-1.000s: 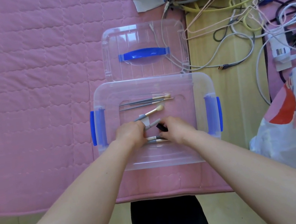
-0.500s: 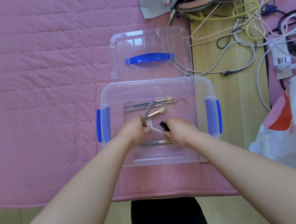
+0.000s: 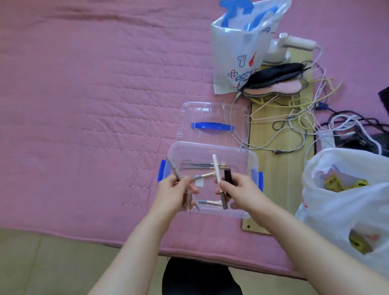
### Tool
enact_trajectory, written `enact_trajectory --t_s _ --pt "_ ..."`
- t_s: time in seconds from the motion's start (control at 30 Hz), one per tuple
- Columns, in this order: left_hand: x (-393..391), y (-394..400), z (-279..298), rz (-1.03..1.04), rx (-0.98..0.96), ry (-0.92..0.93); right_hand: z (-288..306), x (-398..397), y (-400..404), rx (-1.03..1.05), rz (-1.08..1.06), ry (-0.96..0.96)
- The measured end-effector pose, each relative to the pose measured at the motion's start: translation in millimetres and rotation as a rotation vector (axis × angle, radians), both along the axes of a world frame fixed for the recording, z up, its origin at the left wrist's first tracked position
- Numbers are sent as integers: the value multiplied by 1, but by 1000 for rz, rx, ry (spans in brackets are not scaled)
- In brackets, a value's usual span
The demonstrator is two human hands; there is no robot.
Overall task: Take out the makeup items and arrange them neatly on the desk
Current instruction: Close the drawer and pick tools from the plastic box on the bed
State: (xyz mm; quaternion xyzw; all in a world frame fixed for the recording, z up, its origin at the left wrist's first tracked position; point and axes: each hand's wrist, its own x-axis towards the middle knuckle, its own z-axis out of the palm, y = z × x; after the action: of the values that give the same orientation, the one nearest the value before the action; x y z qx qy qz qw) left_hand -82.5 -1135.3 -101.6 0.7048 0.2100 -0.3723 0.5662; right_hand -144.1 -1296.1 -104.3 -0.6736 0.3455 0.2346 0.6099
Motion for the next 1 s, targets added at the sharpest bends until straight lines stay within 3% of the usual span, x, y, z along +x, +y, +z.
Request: enact_trajectory --t_s 0.2,0.4,0.67,1.0 --pt "-36 57 78 139 -7 -112 85 -12 41 44 28 -51" --pt "-75 129 121 279 49 -178 132 -19 119 -6 220 -93" --pt "-116 271 149 477 94 -259 161 -17 279 18 476 -169" --pt "-166 469 177 730 206 -204 196 -2 489 26 777 -259"
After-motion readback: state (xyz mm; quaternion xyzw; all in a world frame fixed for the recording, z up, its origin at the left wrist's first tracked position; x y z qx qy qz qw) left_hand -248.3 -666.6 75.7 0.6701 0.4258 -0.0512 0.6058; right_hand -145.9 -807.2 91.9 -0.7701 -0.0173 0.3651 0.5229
